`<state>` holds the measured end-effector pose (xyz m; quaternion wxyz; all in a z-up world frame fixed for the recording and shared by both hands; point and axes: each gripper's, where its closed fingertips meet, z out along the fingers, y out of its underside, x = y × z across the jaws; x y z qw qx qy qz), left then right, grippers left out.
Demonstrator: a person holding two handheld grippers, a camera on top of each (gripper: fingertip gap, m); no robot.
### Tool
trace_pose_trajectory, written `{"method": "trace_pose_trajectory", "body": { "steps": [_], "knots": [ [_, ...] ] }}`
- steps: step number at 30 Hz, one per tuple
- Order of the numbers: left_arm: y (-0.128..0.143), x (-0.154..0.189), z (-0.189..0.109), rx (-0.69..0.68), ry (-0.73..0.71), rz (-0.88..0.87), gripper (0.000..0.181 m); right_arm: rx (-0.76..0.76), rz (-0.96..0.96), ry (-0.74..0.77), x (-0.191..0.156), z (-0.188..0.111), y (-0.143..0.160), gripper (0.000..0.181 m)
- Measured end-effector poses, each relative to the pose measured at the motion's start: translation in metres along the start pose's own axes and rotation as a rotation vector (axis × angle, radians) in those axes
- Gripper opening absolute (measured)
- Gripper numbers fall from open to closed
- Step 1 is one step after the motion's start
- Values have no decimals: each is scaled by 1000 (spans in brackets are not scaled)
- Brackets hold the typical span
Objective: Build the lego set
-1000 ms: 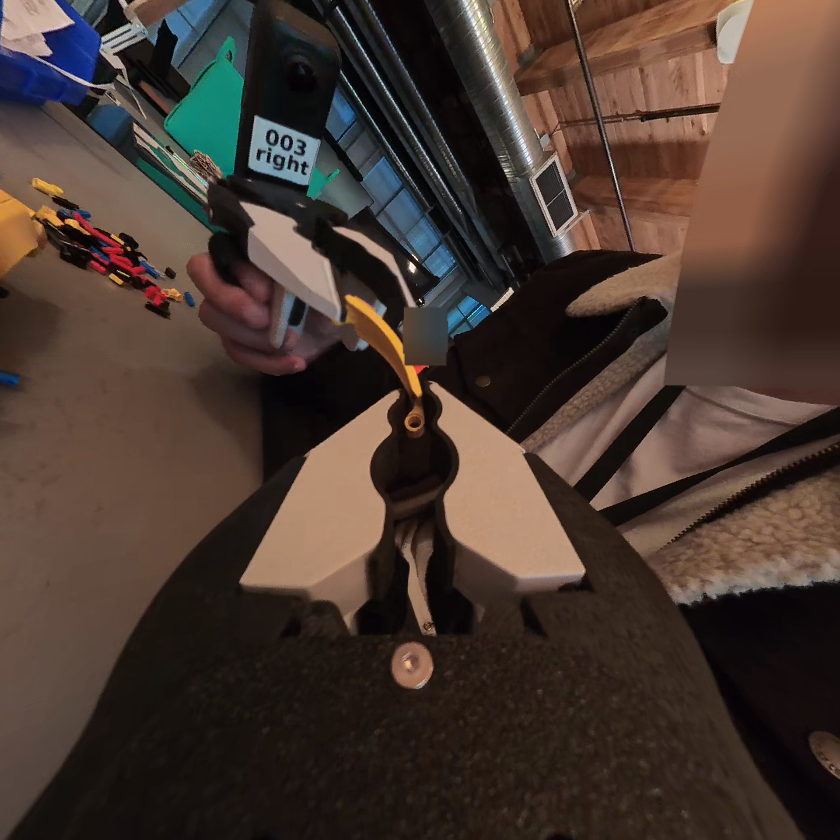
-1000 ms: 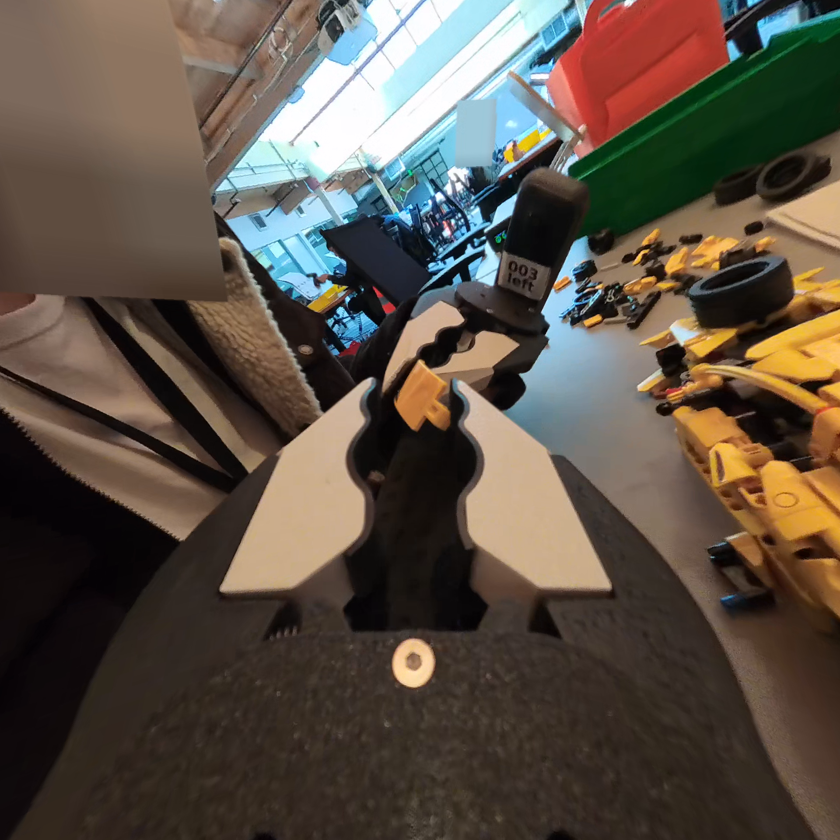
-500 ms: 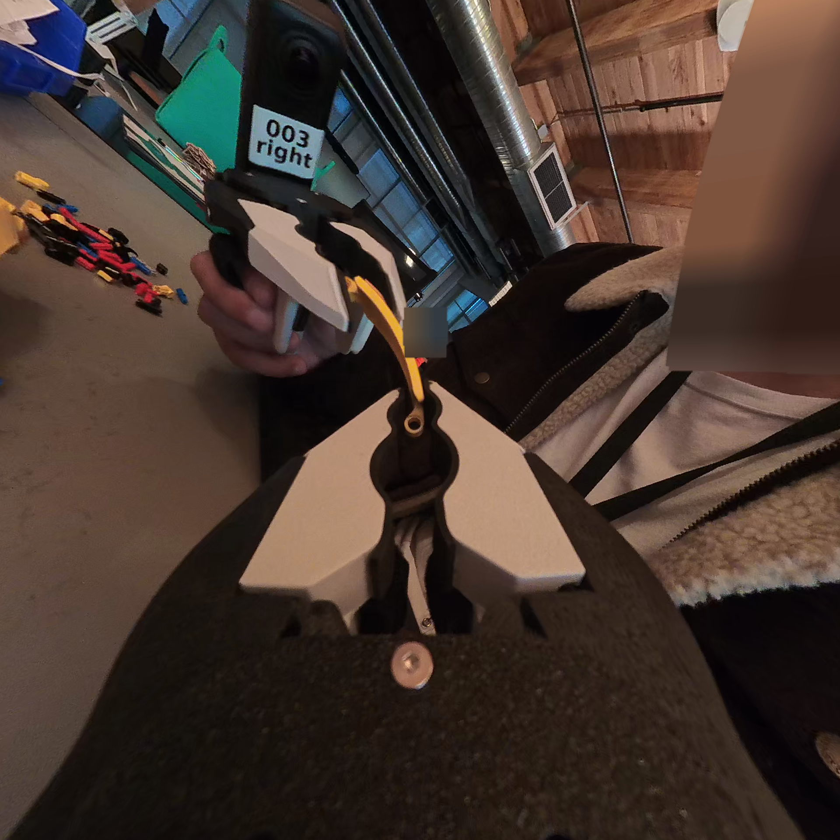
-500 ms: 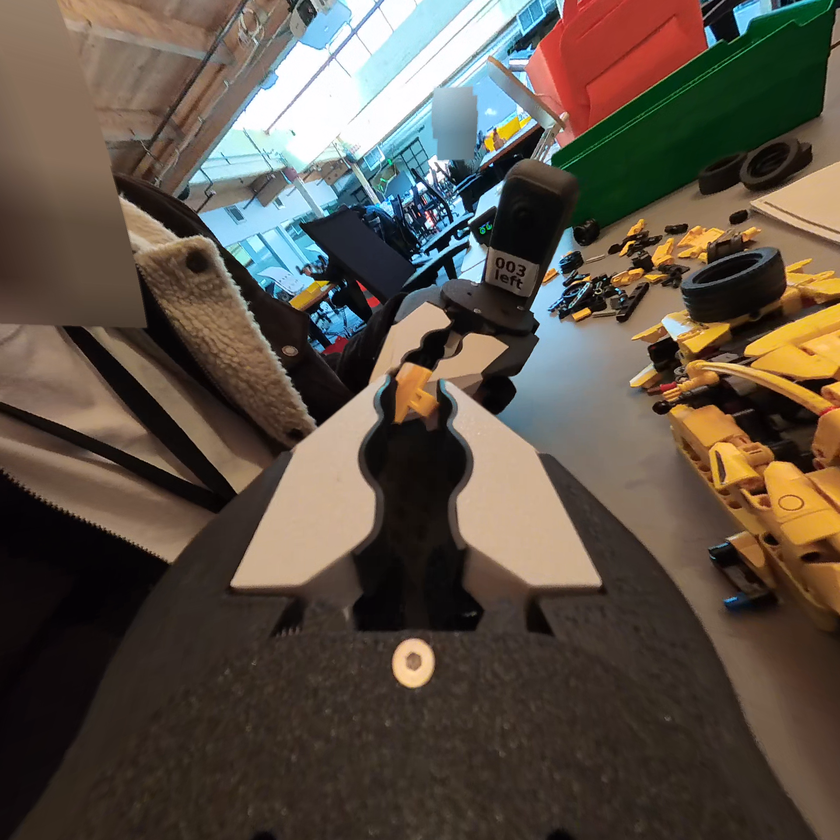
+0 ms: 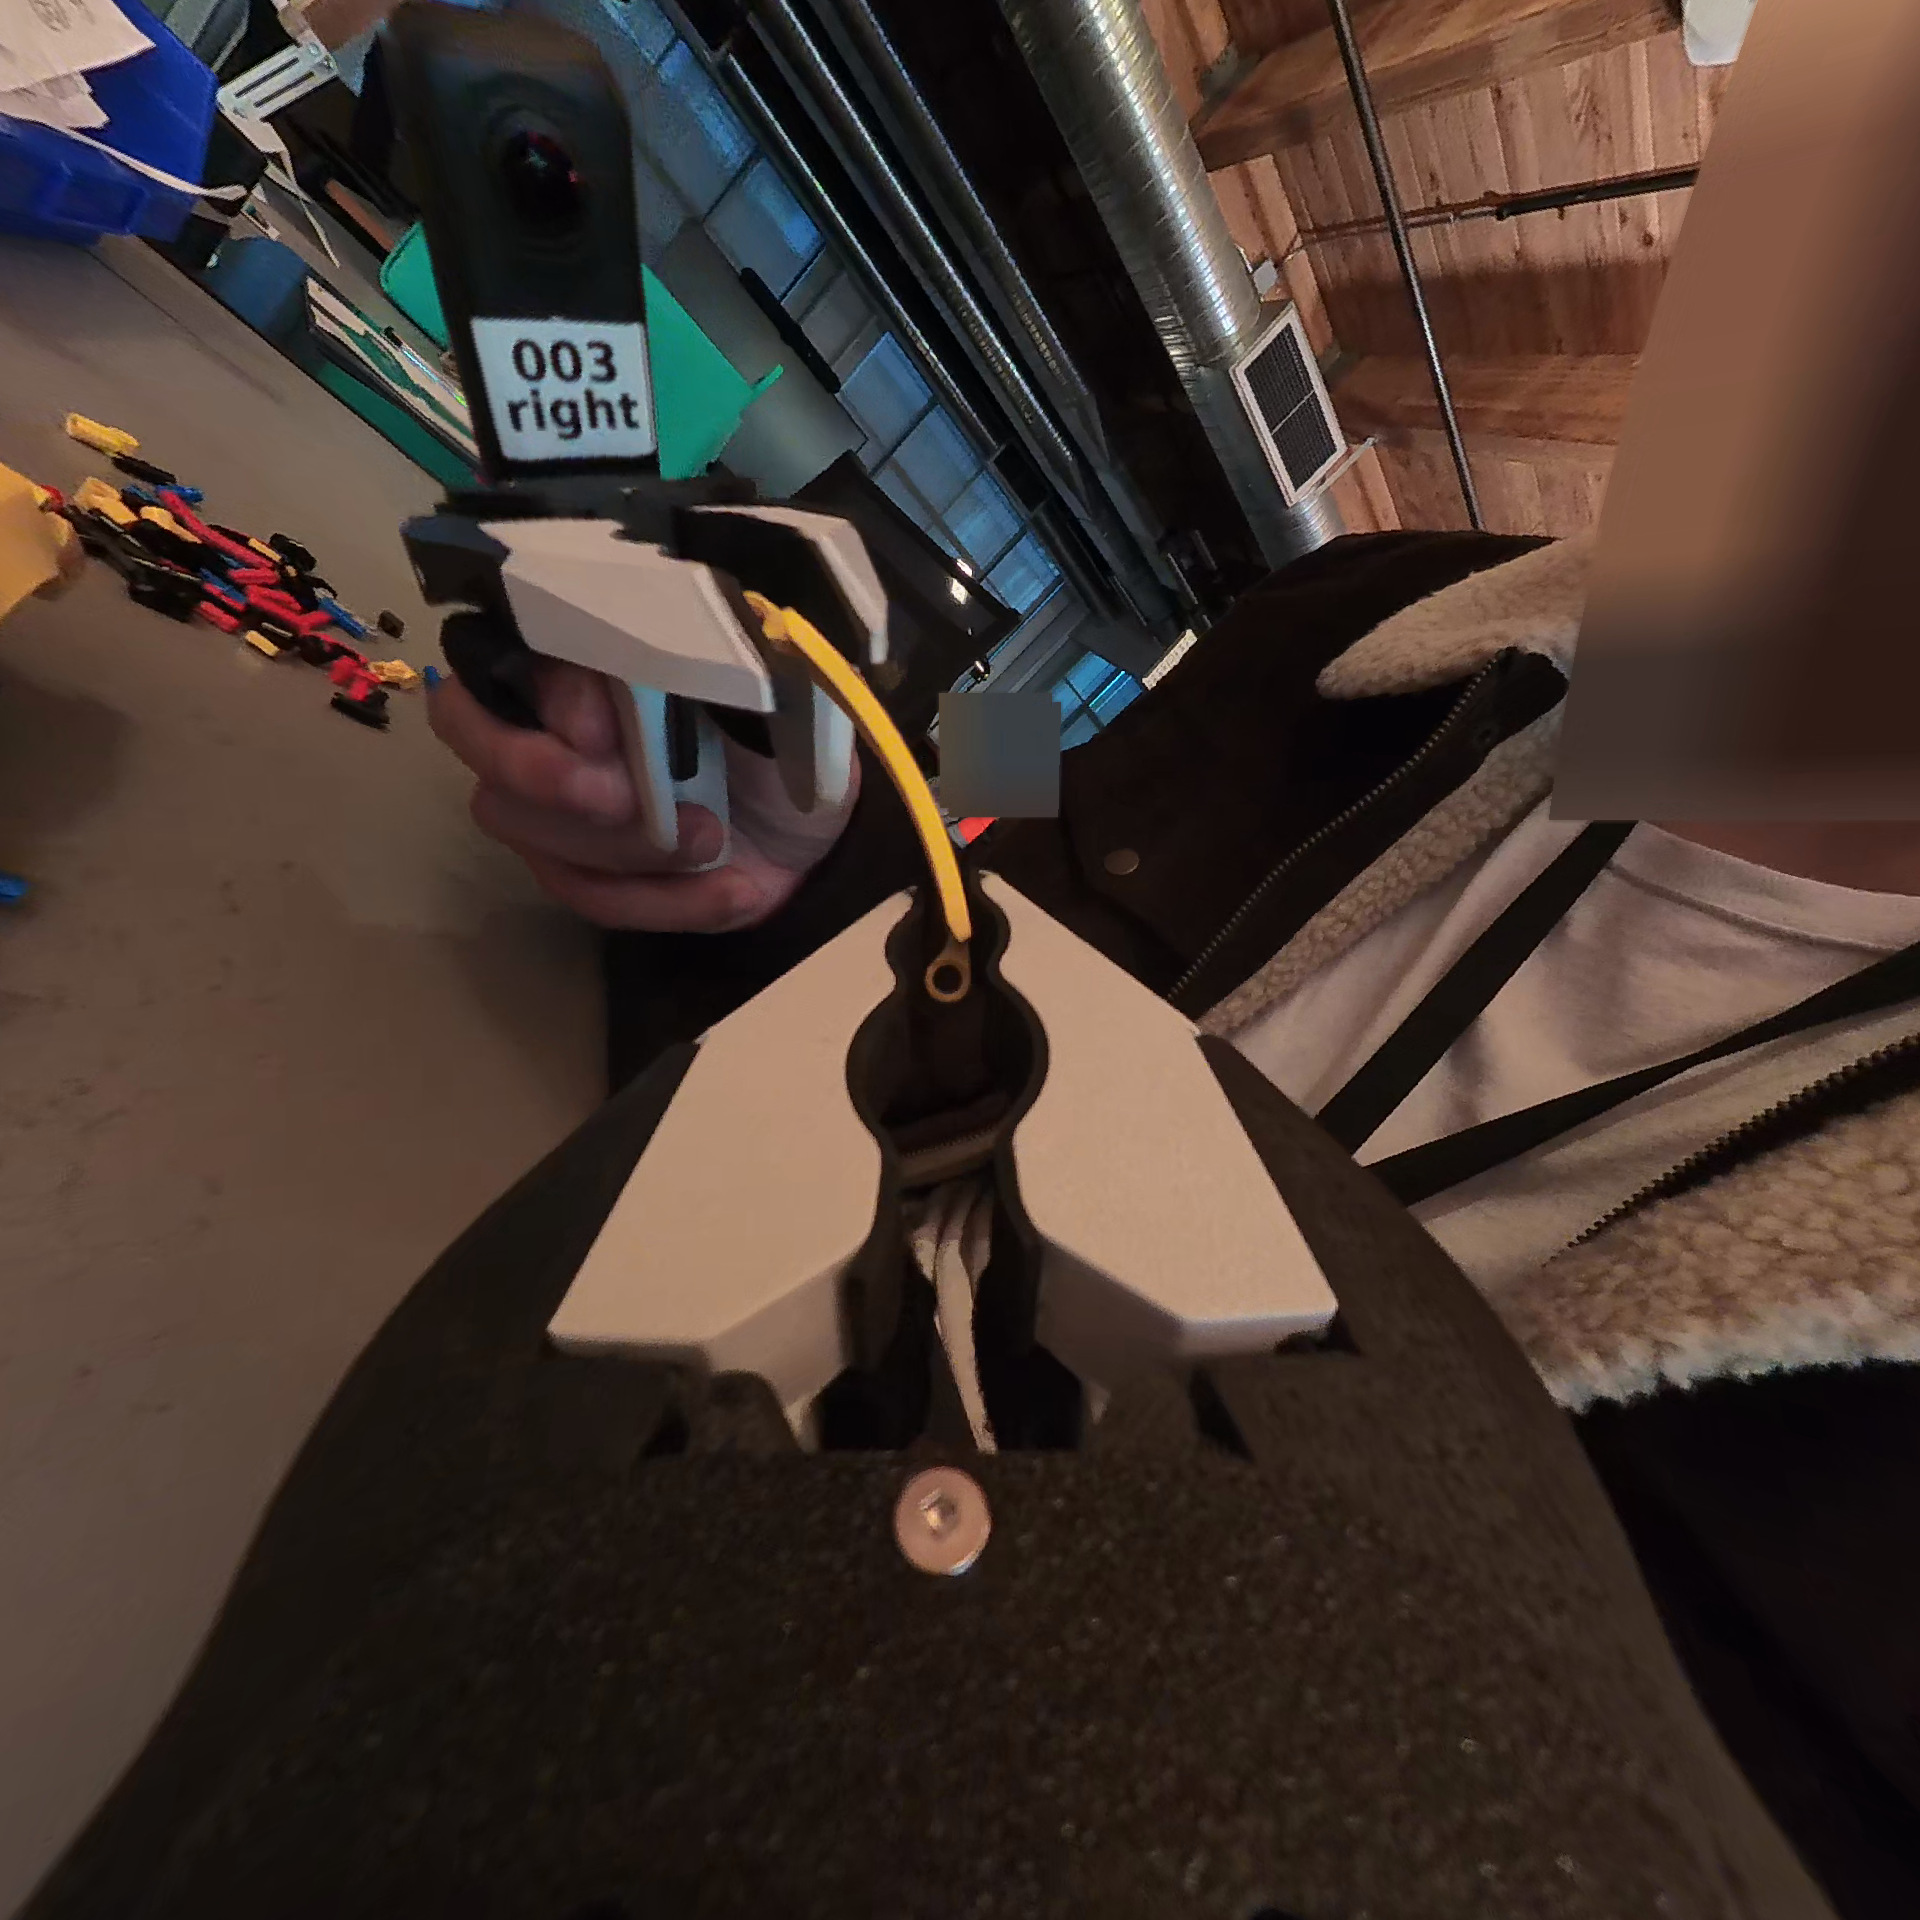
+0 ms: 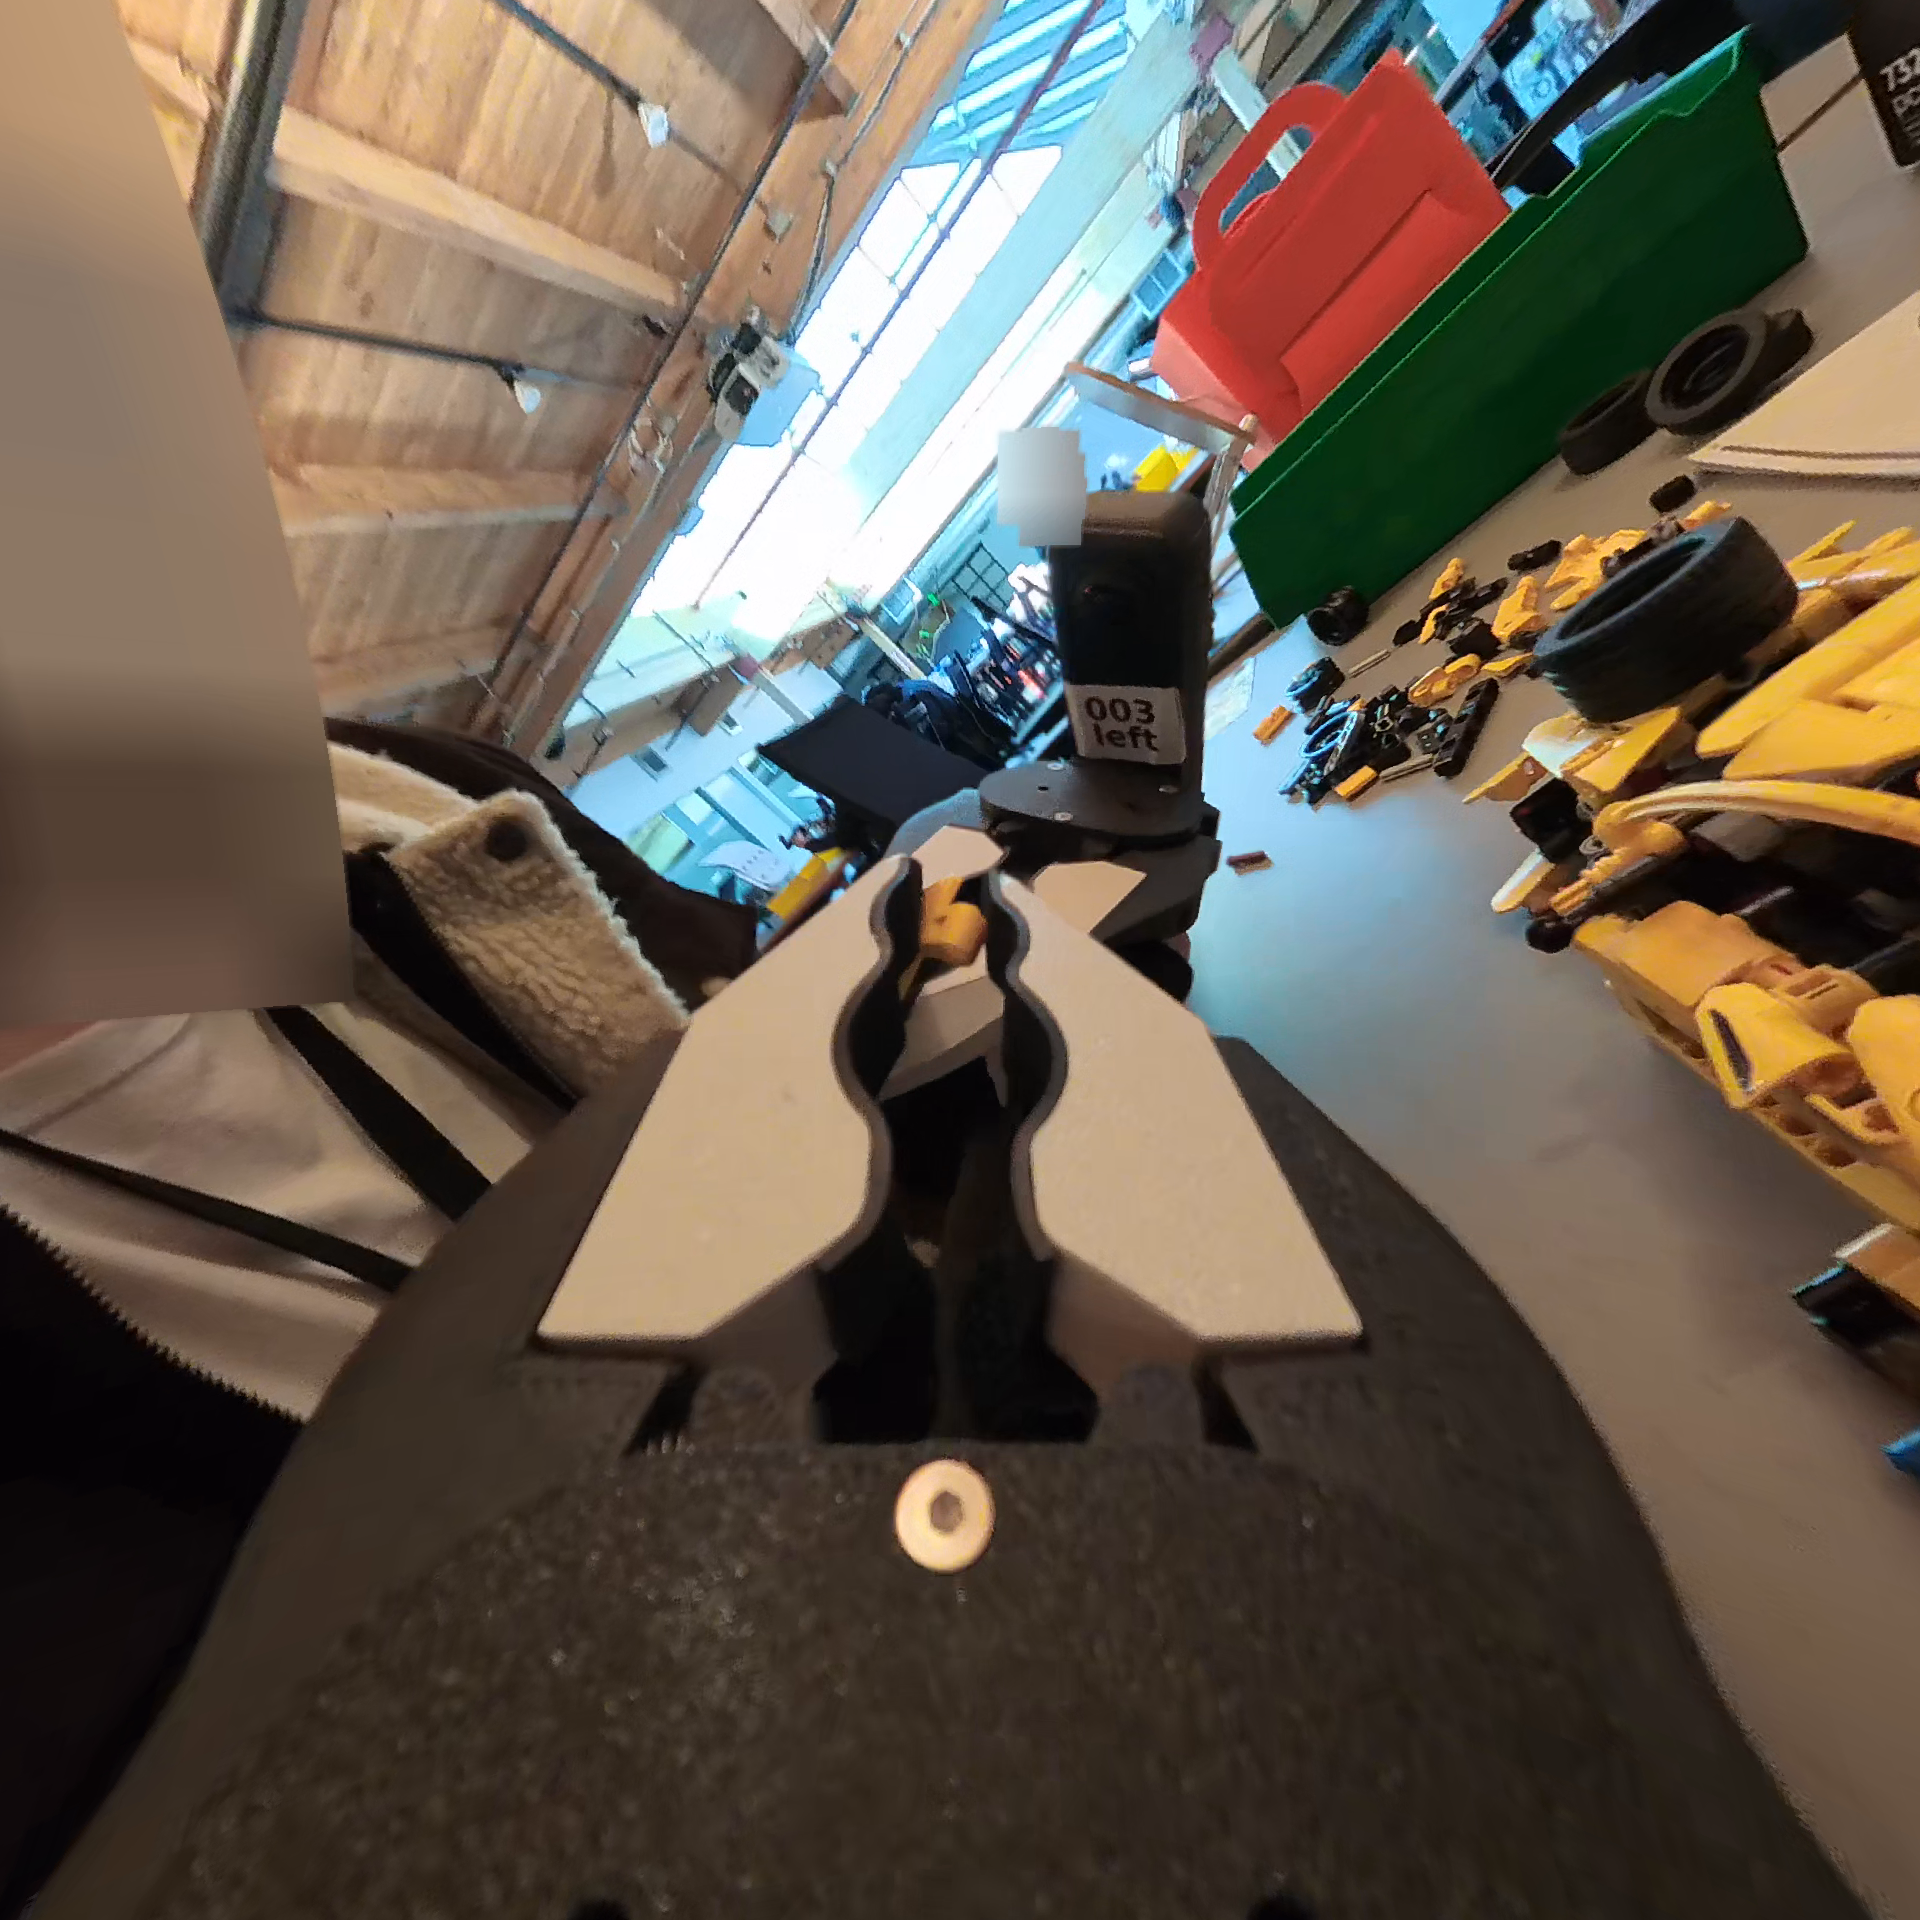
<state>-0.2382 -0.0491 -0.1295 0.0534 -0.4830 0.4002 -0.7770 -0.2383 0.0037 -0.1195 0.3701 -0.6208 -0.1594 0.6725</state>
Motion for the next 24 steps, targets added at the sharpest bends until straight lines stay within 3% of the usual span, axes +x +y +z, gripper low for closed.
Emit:
{"method": "trace_pose_trajectory", "body": {
  "steps": [3,6,9,13,17,18,24],
  "knots": [
    [-4,0,-2,24,-7,15,4,52,46,-56,-2,1,-4,10],
    [-6,1,-4,39,-17,35,4,89,-3,-61,-4,-2,-9,28],
    [-9,0,-6,60,-23,36,4,28,-59,-21,-1,5,2,33],
    [-9,0,-6,57,-31,43,4,-23,-126,25,0,8,8,25],
    [-5,-4,-3,37,-64,55,5,-2,-71,28,1,8,6,19],
    [-4,-7,-2,31,-81,56,5,14,-54,18,0,9,5,7],
    [-5,-11,-1,32,-119,72,5,59,-78,65,1,9,2,5]
  ]
}}
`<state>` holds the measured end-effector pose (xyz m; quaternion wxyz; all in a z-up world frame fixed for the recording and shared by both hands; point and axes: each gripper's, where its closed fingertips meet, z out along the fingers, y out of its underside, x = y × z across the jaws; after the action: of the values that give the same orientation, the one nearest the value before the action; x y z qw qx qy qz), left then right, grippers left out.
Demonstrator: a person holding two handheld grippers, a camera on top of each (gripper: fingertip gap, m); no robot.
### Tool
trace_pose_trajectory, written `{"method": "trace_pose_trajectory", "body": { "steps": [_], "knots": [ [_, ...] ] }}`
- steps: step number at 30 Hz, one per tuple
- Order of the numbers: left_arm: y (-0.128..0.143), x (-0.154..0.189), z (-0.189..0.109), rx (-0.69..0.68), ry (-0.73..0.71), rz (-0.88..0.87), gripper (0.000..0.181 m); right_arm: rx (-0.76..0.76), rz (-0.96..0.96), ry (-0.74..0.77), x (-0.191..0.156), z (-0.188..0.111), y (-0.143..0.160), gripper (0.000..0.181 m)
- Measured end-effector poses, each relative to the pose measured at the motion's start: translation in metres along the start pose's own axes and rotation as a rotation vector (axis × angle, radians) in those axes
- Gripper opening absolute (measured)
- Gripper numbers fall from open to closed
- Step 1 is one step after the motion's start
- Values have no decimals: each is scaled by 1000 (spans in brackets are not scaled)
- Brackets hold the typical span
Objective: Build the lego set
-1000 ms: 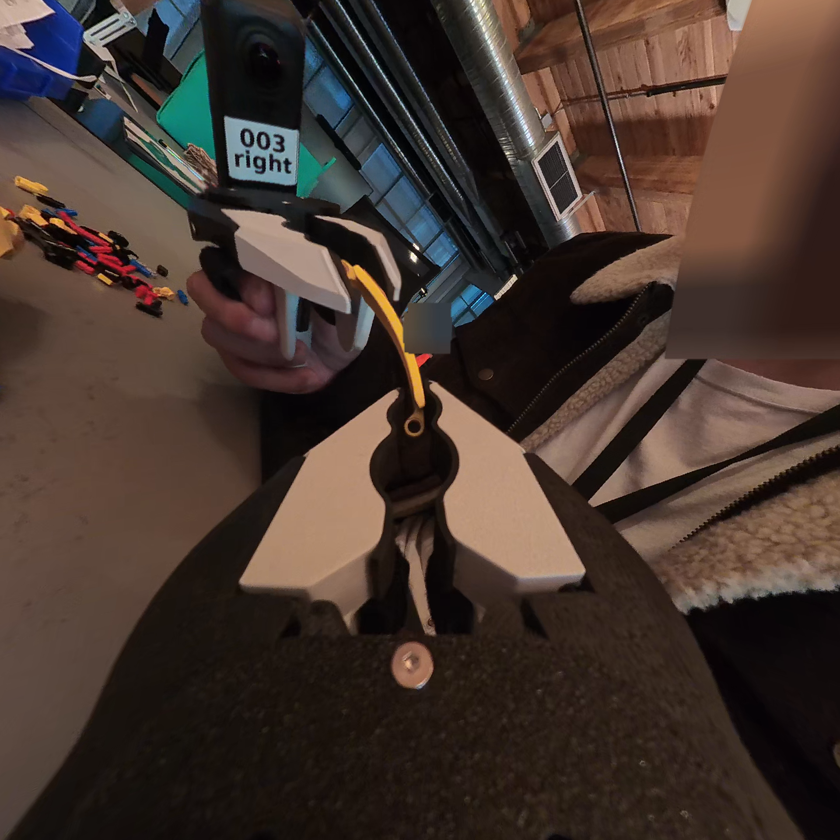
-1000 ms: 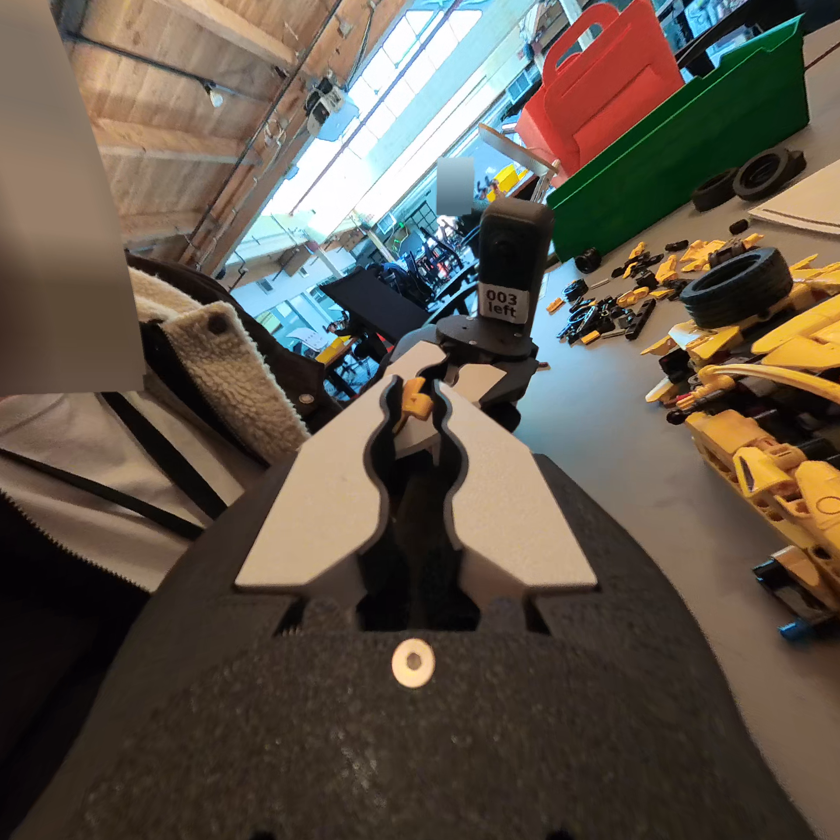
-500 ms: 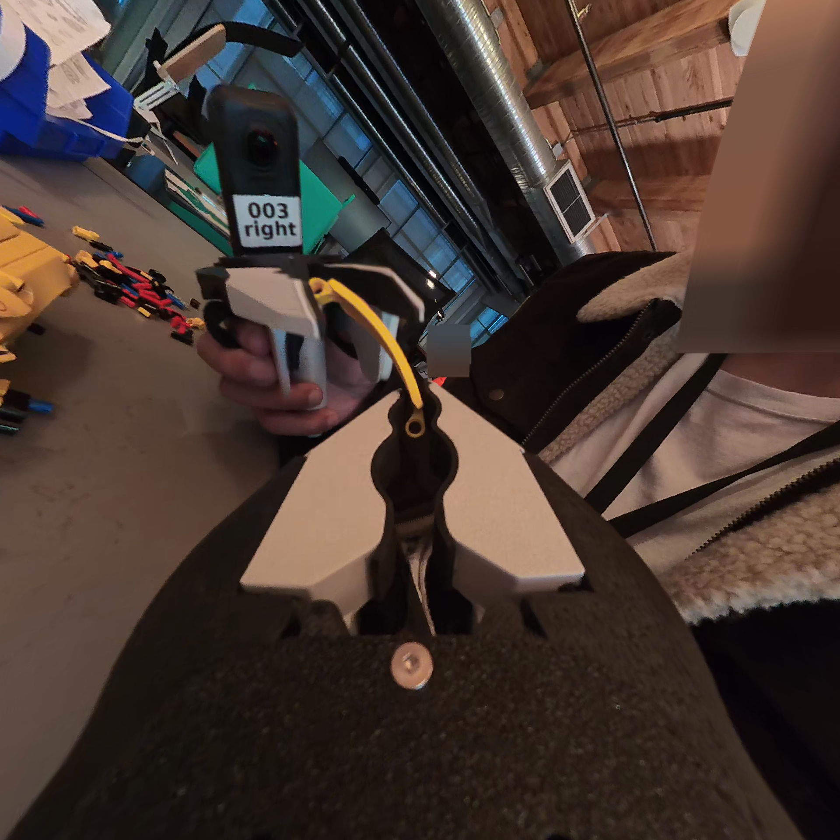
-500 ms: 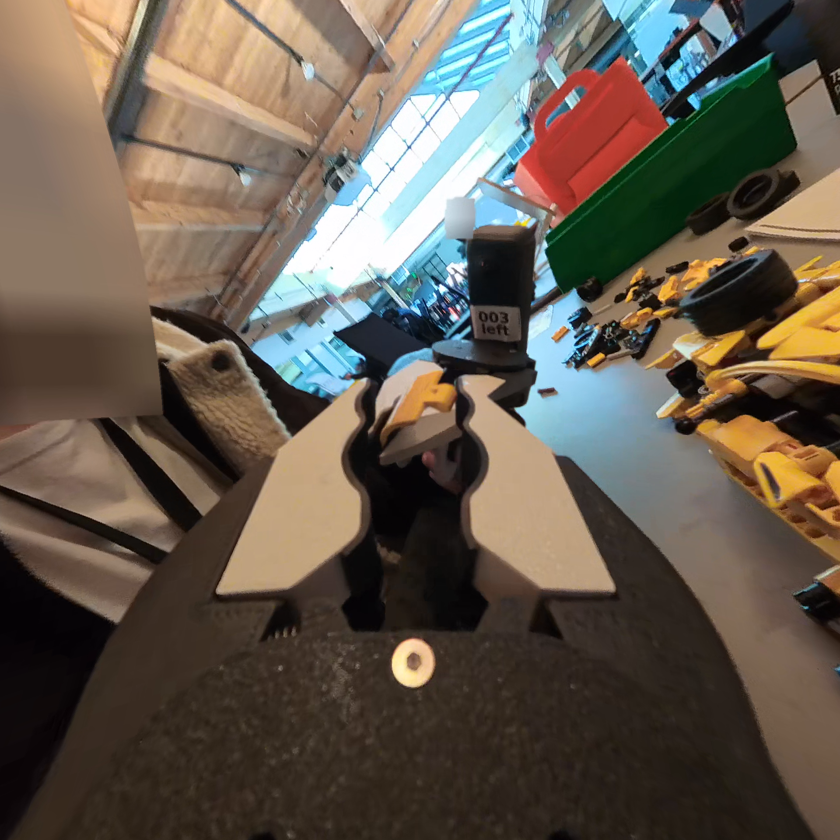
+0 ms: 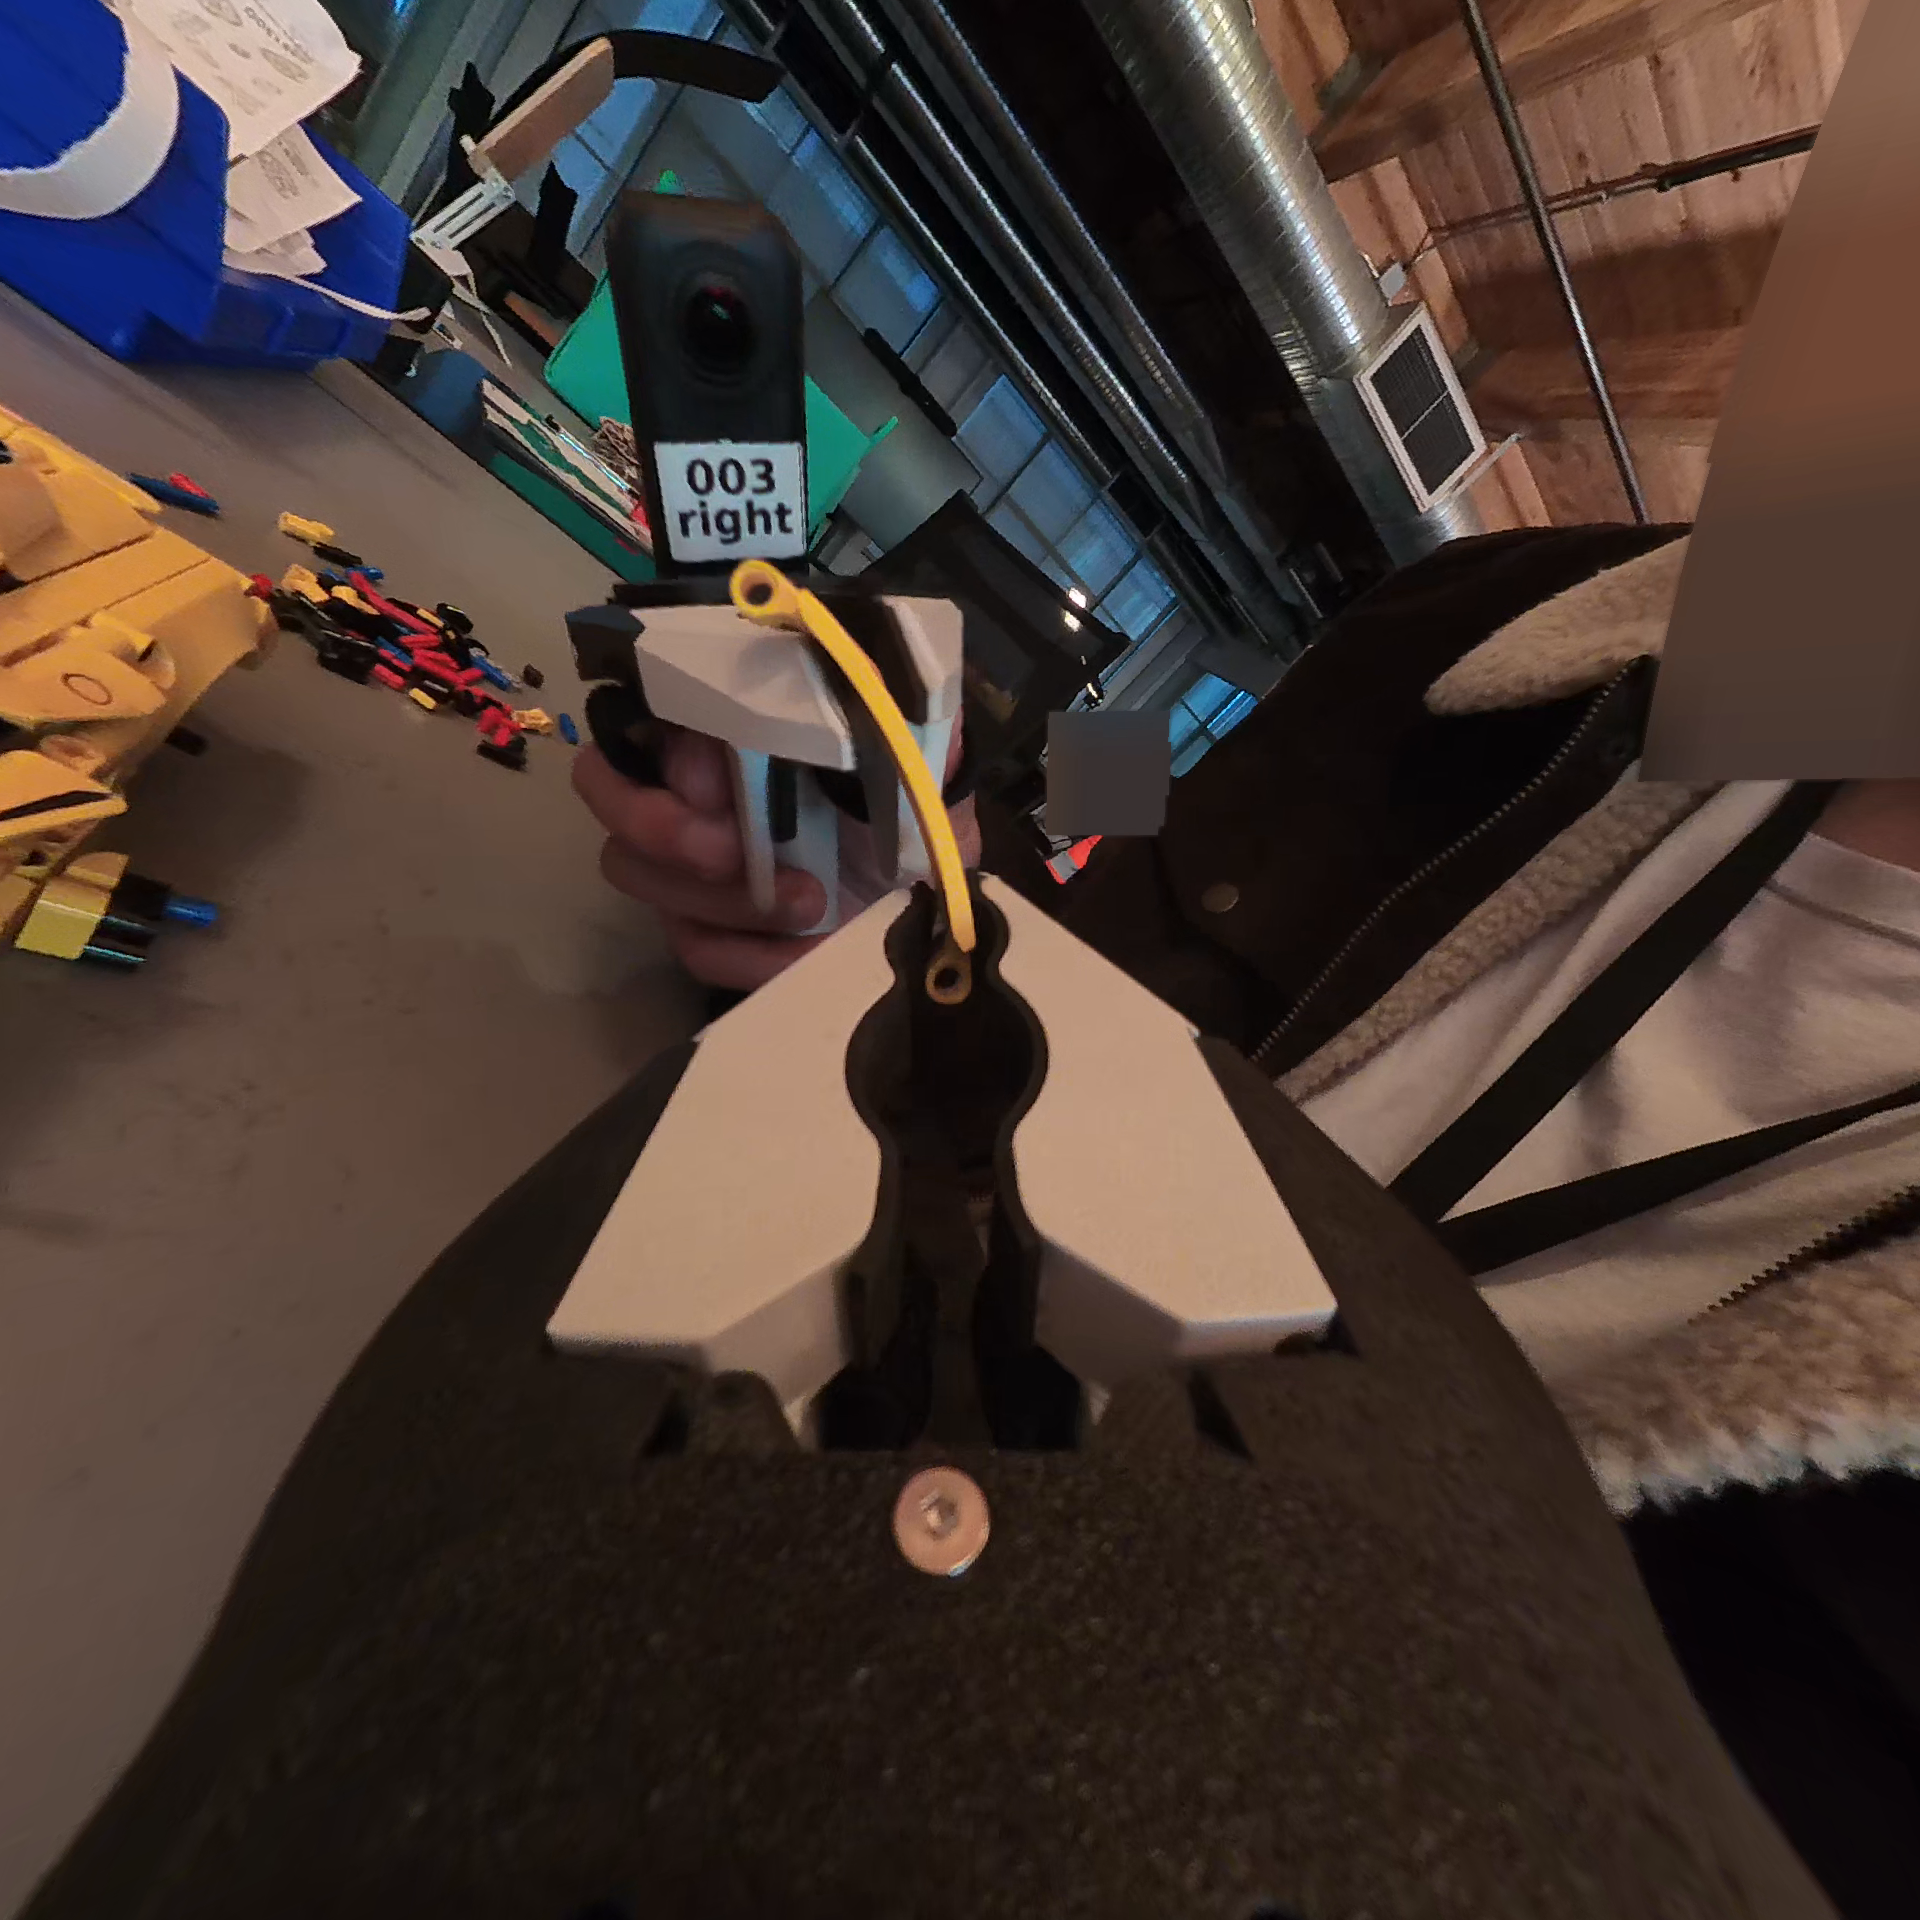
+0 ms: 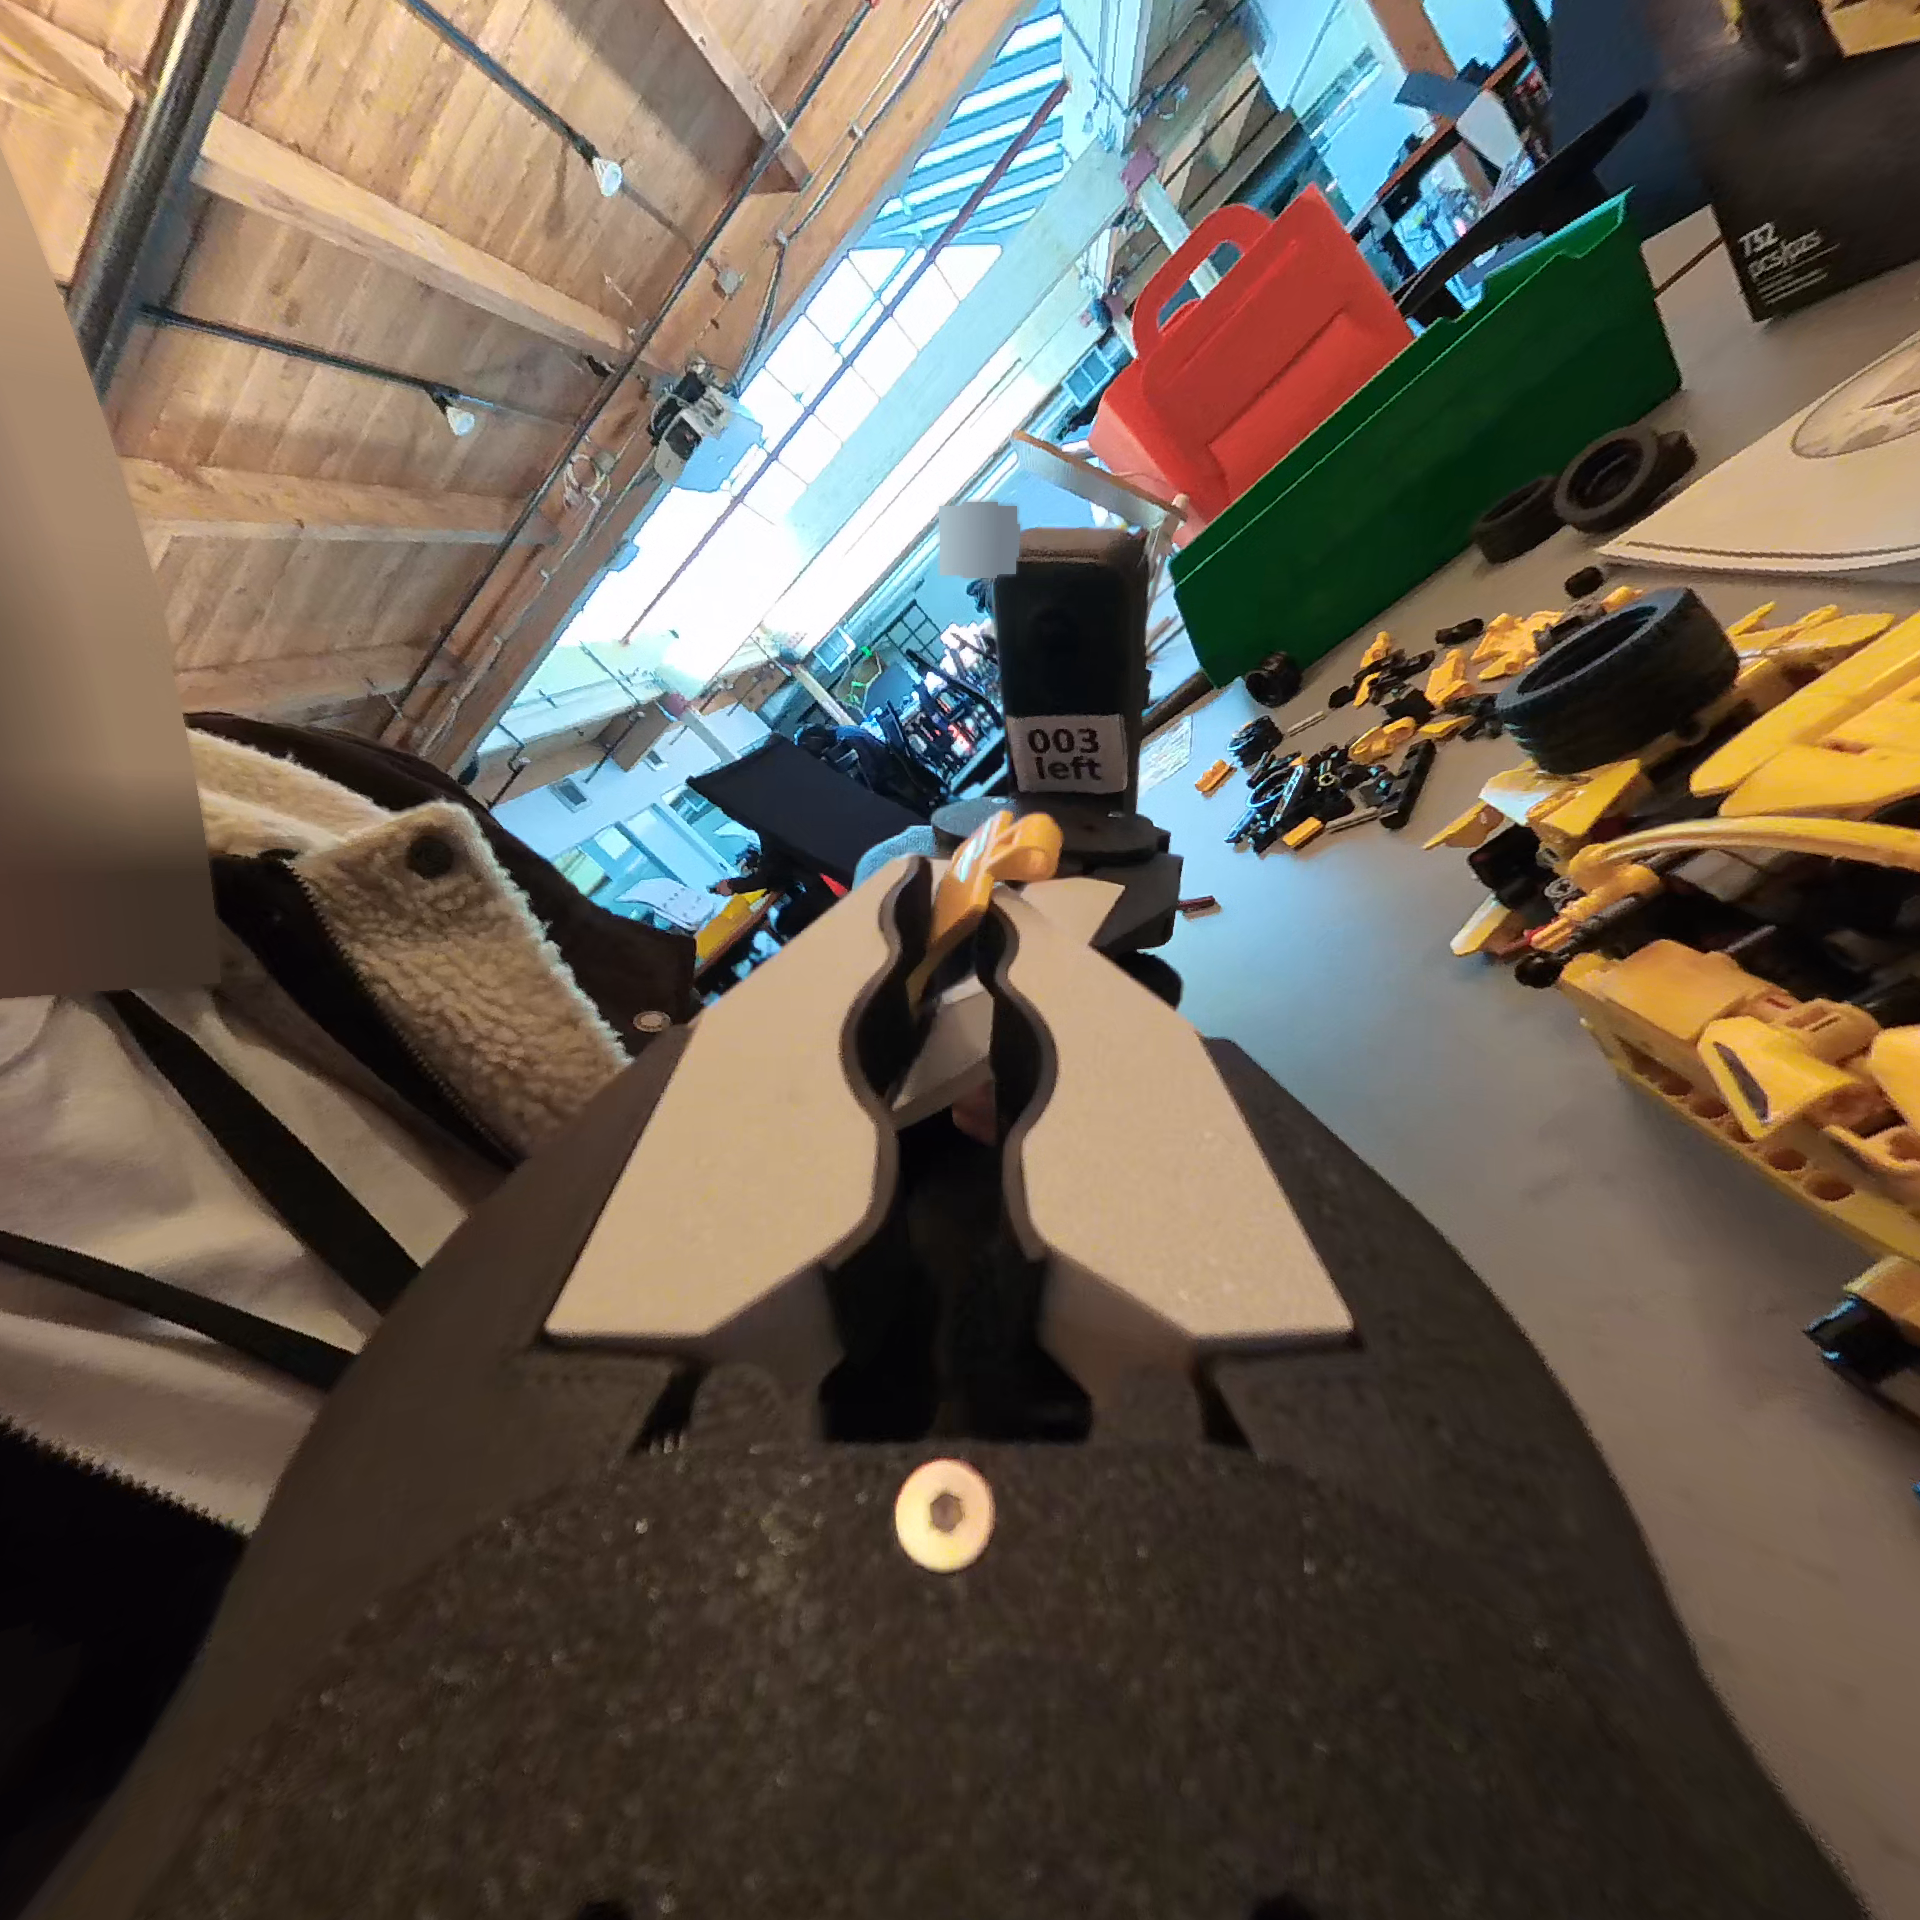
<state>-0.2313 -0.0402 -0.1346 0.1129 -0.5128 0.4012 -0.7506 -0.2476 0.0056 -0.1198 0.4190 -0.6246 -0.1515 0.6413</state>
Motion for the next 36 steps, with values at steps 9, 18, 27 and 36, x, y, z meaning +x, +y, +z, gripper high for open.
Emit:
{"method": "trace_pose_trajectory", "body": {
  "steps": [9,18,27,36],
  "knots": [
    [1,-11,4,-9,-91,32,6,86,117,-11,6,-2,-5,1],
    [3,-28,5,-27,-226,55,5,155,309,-23,23,-3,-6,0],
    [-11,-21,-4,76,-177,47,4,110,212,-4,22,2,-1,13],
    [-4,-25,2,18,-233,87,5,68,231,-10,18,4,4,2]
  ]
}}
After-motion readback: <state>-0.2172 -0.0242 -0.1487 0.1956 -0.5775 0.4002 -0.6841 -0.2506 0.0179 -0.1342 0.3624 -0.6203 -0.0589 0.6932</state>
